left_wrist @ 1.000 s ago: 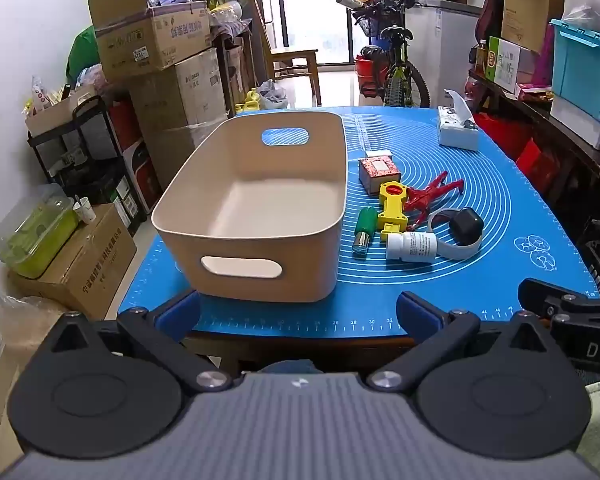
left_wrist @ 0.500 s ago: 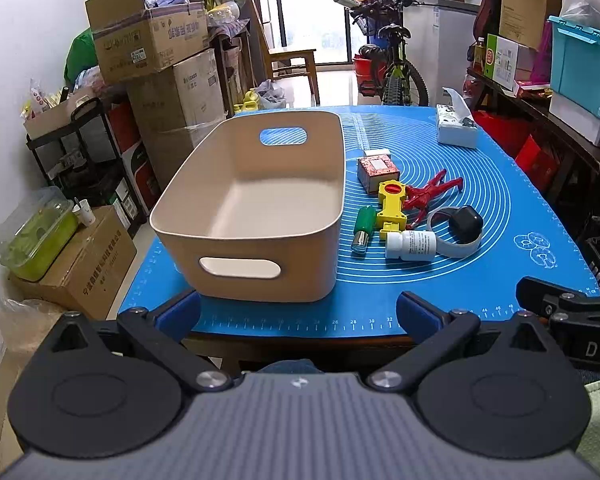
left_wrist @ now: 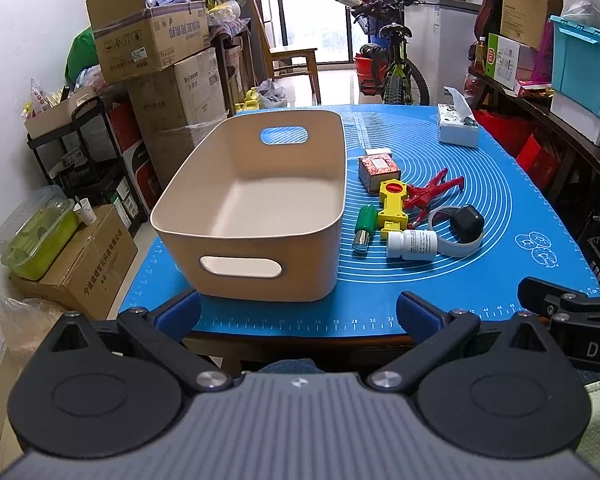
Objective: Organize rigid objects
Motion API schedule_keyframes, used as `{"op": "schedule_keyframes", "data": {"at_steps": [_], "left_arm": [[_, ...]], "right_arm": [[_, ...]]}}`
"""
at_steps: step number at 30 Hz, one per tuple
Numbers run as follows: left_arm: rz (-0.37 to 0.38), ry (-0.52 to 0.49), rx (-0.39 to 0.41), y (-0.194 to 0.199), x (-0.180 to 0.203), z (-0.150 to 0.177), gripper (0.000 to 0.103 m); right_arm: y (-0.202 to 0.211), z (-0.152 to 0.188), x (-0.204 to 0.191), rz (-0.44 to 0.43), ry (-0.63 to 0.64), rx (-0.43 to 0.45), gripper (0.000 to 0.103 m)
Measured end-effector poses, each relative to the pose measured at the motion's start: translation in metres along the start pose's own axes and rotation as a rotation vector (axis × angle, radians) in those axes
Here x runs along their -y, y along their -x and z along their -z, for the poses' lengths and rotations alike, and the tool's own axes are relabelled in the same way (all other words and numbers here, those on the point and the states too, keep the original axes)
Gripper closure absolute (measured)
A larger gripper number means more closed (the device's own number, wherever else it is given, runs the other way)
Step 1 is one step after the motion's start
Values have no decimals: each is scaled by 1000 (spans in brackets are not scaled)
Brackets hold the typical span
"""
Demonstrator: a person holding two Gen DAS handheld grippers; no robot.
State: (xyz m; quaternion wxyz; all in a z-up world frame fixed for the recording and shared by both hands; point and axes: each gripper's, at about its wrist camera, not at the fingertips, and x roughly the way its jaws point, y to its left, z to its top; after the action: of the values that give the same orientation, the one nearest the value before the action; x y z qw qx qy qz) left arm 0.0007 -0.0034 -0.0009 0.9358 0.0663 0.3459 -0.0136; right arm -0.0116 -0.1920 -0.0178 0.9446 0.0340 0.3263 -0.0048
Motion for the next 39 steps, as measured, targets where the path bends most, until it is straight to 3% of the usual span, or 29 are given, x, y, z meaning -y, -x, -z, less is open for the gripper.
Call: {"op": "schedule_keyframes", "data": {"at_steps": [39], "left_arm": [[-3, 1, -1, -1, -1, 1, 0]], "right_arm": [[0, 1, 3, 4, -3, 2, 2]]}}
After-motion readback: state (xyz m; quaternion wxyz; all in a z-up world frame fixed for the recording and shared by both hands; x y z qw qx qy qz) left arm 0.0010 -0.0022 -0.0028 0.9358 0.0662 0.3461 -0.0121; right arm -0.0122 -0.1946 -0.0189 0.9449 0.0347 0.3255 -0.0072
